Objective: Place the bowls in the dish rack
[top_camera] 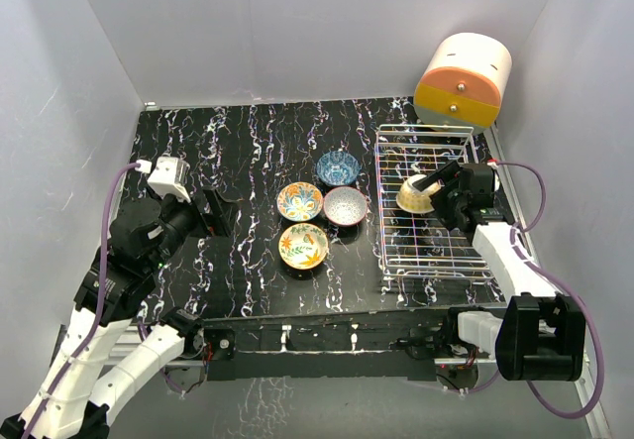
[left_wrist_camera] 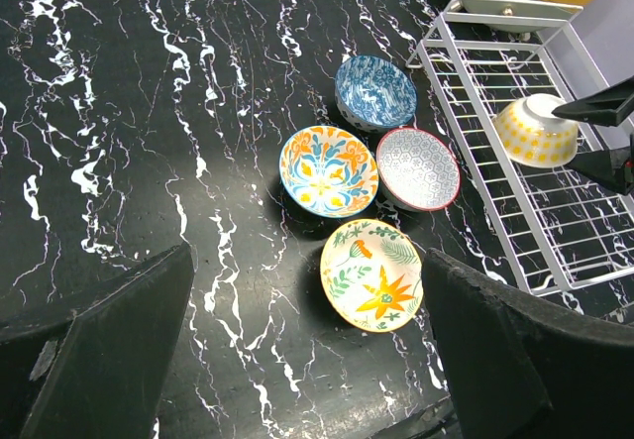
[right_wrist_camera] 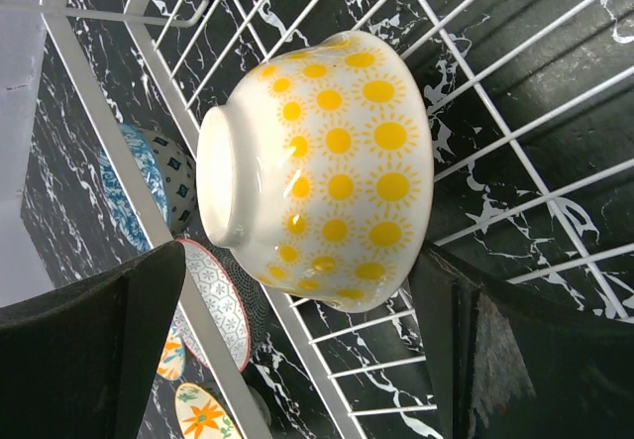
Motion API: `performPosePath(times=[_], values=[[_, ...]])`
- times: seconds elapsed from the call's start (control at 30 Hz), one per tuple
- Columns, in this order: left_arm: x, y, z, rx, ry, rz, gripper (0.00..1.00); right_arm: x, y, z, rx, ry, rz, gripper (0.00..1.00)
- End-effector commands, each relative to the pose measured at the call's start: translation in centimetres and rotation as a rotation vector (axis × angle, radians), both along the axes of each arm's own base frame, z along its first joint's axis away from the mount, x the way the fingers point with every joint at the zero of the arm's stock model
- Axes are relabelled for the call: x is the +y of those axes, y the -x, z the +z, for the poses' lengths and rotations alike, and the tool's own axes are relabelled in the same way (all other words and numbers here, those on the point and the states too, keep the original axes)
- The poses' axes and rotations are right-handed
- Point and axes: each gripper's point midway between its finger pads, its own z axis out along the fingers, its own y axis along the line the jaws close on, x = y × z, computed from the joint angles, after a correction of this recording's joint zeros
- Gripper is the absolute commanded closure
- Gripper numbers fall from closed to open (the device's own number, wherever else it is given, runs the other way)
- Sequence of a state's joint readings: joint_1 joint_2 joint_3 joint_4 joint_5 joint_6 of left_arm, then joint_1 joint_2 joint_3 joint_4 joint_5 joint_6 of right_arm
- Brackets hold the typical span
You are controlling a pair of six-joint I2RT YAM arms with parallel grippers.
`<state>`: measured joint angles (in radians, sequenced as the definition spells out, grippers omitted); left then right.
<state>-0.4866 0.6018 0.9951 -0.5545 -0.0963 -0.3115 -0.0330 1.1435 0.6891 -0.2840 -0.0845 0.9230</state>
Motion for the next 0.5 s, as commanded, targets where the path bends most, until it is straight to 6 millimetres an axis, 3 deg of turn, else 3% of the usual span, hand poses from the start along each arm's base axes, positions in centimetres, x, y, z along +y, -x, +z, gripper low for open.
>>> performPosePath(times=[0.0, 0.33, 0.47], values=[[-0.4, 0.0, 0.3, -0.008, 0.002, -0.018, 0.03, -0.6, 0.5, 1.2, -0.030, 0.039, 0.000, 0.02], [-0.7, -0.1, 0.9, -0.024, -0.001, -0.039, 0.03, -1.7, 2.3, 1.6, 0.040, 0.129, 0.009, 0.02], [-0.6, 0.0, 1.2, -0.033, -0.006, -0.042, 0.03, -2.1, 2.2, 3.4, 0.013, 0.178, 0.030, 0.02]])
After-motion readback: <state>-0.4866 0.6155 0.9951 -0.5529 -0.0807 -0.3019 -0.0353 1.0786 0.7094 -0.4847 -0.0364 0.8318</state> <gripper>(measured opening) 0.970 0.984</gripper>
